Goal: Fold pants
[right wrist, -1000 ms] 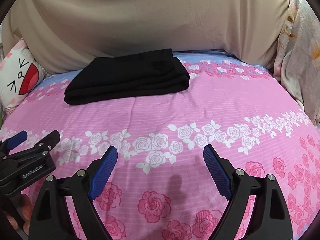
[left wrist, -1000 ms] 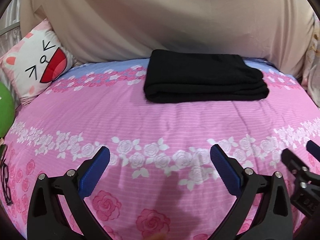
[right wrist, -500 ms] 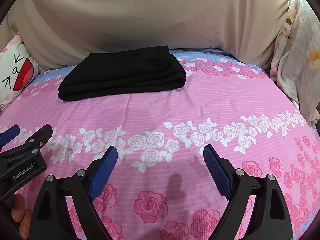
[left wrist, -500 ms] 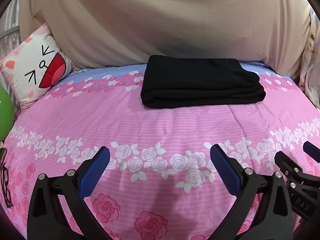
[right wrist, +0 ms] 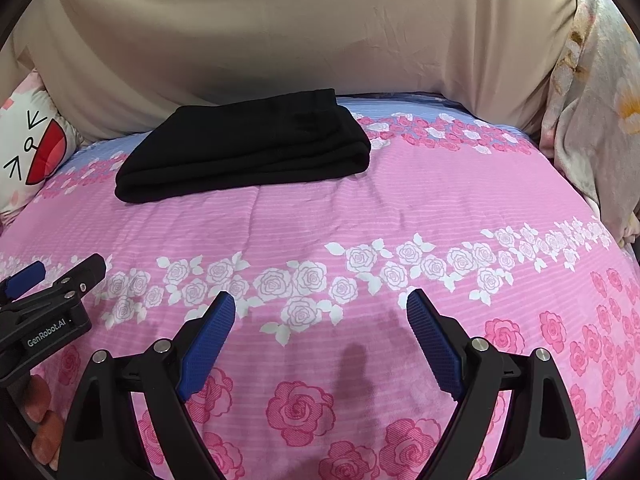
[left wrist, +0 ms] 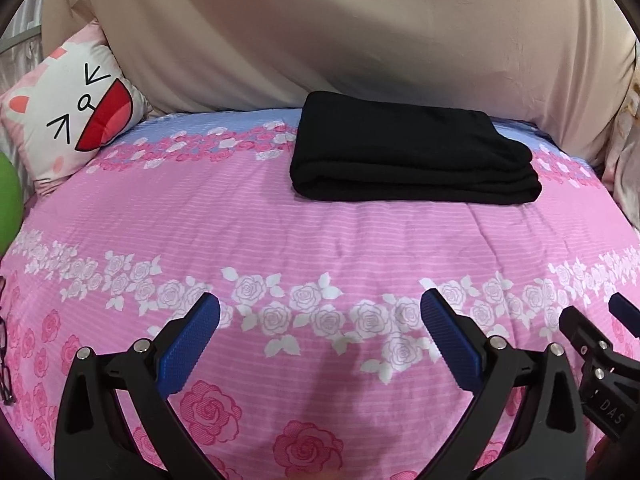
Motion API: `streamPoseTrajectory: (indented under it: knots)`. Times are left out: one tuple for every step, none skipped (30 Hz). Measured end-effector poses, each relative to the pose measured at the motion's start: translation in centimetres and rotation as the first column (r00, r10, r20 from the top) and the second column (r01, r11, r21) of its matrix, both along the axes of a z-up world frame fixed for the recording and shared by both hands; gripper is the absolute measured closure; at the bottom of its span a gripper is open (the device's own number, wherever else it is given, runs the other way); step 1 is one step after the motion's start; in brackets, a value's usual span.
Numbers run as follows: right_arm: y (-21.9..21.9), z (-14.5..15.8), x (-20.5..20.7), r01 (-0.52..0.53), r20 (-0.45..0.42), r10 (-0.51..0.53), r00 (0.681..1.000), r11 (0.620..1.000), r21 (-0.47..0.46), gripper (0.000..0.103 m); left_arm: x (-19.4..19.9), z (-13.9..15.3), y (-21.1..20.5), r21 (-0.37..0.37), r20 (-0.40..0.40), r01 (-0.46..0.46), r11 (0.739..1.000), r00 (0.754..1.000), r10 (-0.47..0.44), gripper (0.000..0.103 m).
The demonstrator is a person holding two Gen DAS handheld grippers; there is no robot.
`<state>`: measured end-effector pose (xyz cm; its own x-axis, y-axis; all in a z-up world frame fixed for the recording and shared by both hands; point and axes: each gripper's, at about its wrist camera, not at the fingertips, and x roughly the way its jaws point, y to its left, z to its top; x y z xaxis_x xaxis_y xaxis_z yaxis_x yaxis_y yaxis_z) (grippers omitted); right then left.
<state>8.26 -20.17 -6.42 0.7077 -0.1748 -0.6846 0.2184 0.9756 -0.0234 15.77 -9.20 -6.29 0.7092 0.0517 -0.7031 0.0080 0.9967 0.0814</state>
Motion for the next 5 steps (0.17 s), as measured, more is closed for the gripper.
streamPoseTrajectory:
  knots:
    - [-0.01,0.00,0.00,0.001,0.000,-0.001,1.000,1.000,0.000,0.017,-0.10,0.04,-0.06,-0.007,0.002,0.015,1.000,1.000,-0.015,0.005]
    - [0.00,0.04,-0.03,0.001,0.002,-0.001,1.000,1.000,0.000,0.017,-0.16,0.04,-0.16,-0.009,0.002,0.024,1.000,1.000,-0.024,0.005]
    - [0.00,0.05,-0.02,0.001,0.003,-0.001,1.000,1.000,0.001,0.017,-0.19,0.01,-0.28,-0.008,0.001,0.031,0.999,1.000,-0.031,0.005]
    - [0.01,0.04,-0.02,0.002,0.001,-0.002,1.000,1.000,0.001,0.017,-0.15,0.00,-0.41,-0.007,-0.001,0.035,0.999,0.999,-0.035,0.005]
    - [0.00,0.04,-0.02,0.002,0.001,-0.002,1.000,1.000,0.001,0.017,-0.17,0.02,-0.51,-0.008,-0.001,0.044,0.999,0.999,-0.044,0.005]
